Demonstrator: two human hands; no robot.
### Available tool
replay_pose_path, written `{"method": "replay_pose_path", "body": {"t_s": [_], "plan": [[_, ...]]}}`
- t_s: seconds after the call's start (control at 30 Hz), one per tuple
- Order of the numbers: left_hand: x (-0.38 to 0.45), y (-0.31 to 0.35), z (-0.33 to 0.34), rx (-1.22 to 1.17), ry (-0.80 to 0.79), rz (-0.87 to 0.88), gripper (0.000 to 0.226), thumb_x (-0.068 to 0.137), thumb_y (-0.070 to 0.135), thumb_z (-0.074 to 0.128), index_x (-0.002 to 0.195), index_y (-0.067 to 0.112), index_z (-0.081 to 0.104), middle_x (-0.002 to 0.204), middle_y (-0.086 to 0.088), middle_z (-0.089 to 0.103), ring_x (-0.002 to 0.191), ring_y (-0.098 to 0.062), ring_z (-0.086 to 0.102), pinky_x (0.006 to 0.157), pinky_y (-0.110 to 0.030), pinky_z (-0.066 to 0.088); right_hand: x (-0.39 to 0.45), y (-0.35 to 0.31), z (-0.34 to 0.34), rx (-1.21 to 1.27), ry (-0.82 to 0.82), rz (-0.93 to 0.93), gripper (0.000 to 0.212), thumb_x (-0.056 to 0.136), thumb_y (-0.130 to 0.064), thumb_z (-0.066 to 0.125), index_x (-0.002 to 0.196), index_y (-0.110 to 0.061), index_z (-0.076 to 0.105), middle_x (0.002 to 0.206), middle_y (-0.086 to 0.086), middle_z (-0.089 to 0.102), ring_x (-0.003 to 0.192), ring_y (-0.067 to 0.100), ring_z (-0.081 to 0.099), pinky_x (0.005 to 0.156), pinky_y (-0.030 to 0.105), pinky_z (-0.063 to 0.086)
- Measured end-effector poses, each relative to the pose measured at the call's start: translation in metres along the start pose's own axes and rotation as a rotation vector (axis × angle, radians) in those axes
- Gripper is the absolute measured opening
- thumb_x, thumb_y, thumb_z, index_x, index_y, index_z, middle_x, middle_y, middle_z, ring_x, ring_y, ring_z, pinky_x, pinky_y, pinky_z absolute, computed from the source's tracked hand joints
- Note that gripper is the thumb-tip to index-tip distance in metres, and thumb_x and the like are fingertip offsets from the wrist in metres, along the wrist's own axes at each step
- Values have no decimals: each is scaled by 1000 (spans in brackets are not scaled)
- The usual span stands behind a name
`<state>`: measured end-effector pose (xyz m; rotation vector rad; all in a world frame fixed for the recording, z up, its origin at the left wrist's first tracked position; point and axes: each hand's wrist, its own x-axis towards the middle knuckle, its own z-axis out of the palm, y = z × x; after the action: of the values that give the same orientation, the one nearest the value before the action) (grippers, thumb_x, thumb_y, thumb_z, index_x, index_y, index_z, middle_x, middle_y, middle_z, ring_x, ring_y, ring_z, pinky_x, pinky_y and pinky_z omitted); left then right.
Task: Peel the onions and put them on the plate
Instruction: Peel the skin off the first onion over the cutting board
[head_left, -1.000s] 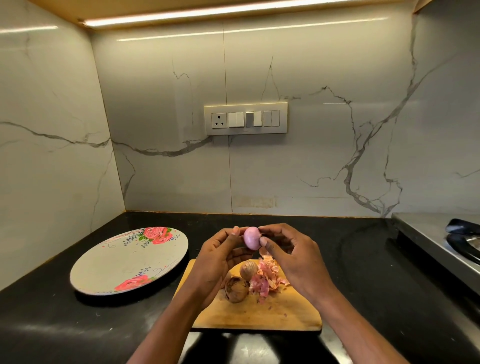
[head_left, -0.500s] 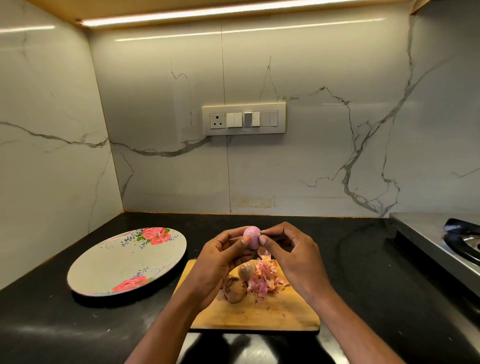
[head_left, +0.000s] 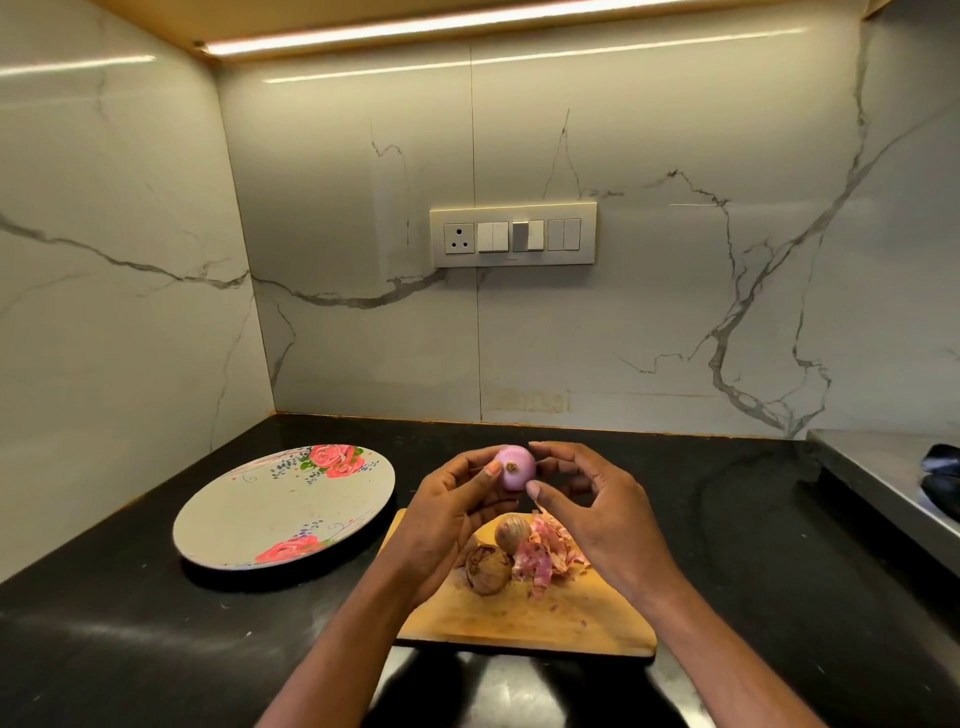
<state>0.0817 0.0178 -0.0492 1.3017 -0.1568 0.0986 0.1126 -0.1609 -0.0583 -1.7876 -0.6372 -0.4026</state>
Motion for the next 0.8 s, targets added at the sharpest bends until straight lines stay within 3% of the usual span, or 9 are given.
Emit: {"method": "replay_pose_path", "body": {"t_s": [0.23,0.5,0.67,0.8], "plan": [[0,-1,0,46,11,19,37,89,21,63,125,11,64,115,-13,73,108,-26,70,89,-32,58,-1,-1,2,29,19,33,33,82,-48,74,113,-37,69,99,-19,72,97,-1,67,81,20,57],[1,-4,5,10,16,12,28,103,21,48,120,5,64,111,-17,72,102,-28,72,81,-29,59,-2,0,7,284,43,139,18,88,-28,74,105,-25,74,100,-6,74,94,7,70,74,21,57],[0,-5,5,52,23,34,31,91,20,63,119,6,63,108,-16,74,101,-28,72,83,-30,59,-1,1,7,268,22,146,20,88,-30,73,107,-28,74,101,-8,74,98,7,70,81,28,60],[1,-5,3,51,10,33,26,94,10,61,120,6,63,109,-15,74,103,-30,72,84,-31,59,-1,1,7,234,27,136,20,87,-31,74,107,-29,74,100,-9,75,98,8,70,81,27,59]]}}
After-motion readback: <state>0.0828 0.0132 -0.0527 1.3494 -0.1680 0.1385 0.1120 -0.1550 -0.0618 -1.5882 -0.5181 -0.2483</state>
